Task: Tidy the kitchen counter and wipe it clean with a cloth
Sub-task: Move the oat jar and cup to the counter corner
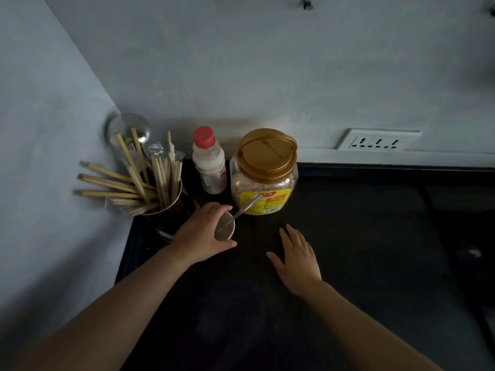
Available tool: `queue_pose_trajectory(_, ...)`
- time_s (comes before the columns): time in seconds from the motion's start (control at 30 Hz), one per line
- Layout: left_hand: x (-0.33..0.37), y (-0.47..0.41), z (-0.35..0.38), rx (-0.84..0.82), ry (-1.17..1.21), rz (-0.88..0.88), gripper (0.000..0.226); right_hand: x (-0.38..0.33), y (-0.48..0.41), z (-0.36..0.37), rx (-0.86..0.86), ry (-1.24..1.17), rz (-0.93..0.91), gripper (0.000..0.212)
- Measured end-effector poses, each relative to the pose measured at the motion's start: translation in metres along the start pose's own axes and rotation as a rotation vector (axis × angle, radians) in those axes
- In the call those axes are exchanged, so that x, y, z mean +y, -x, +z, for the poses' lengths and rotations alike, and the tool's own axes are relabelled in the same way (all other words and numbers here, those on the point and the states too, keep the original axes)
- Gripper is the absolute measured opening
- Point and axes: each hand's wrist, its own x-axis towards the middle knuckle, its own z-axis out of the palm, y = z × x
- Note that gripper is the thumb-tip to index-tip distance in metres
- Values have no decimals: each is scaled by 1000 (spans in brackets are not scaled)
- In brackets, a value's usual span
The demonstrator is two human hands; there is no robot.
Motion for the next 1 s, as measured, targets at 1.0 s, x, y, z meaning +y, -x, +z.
queue_pose_trajectory(1.0,-77,122,76,58,-250,-204,60,-110,-7,-41,287,-724,-113,8)
